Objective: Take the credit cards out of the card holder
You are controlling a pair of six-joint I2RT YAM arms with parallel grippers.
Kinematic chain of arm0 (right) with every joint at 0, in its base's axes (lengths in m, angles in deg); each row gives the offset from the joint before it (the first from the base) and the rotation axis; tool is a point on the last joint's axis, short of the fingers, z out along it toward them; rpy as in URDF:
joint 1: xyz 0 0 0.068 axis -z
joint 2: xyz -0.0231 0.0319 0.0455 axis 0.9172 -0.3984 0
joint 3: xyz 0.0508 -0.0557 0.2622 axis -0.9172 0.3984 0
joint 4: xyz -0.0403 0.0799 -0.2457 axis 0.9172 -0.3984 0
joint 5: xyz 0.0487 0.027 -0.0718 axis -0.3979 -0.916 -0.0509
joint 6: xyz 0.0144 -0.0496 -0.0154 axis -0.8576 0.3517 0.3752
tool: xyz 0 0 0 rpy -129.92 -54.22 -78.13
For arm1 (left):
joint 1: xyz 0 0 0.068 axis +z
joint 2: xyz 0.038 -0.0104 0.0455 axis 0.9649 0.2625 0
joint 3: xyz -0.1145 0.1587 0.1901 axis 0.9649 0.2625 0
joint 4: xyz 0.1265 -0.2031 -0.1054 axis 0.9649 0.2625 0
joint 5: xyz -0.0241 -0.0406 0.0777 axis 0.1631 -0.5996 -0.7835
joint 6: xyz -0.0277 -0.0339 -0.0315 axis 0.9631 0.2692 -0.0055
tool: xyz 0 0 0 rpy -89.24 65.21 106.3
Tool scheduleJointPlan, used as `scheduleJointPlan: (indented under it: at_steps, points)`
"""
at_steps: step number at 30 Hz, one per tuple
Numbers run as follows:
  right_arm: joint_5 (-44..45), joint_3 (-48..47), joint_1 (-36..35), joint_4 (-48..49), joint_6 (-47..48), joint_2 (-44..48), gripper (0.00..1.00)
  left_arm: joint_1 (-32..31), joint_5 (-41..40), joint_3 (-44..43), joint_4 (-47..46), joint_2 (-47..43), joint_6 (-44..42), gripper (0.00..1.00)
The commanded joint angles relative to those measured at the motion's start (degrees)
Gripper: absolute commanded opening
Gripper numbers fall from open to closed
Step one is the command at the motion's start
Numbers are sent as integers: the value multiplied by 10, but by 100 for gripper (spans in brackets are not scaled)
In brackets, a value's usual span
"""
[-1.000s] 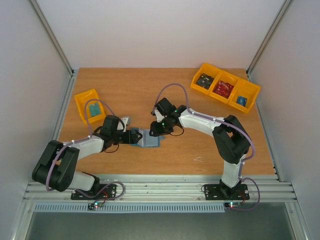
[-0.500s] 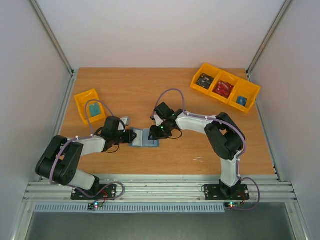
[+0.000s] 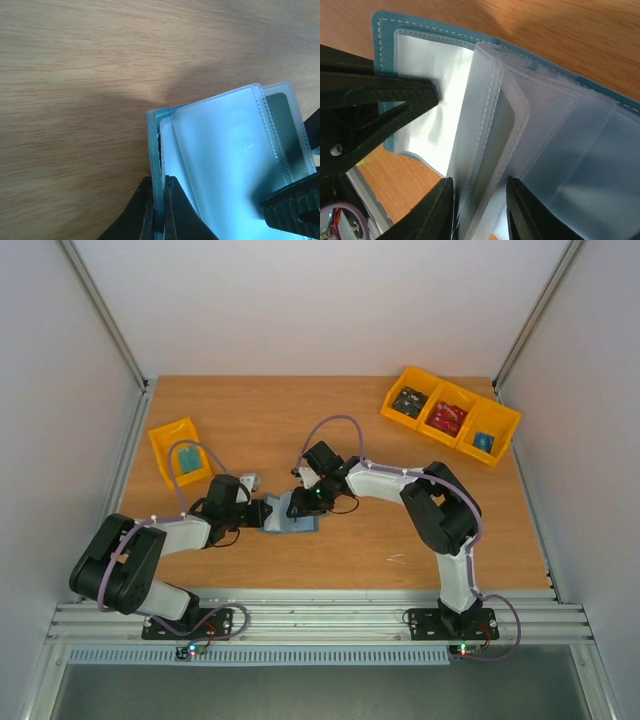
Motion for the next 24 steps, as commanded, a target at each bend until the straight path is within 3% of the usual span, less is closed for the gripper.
scheduleJointPlan:
  at_steps: [1,9,14,19,24]
  points:
    - [-33,-25,-8,14,17,-15,29,-3,-28,11,-27,-2,-2,0]
    - [-42,-19,6,-10,42,18,40,-3,-36,14,-27,-7,1,0]
    - [-64,9,28,-2,49,45,39,-3,-35,16,-29,-9,1,0]
    - [-163,8,39,12,64,32,38,-3,-36,18,-29,-12,2,0]
    - [-148,15,47,16,42,22,30,-3,-37,20,-29,-17,2,0]
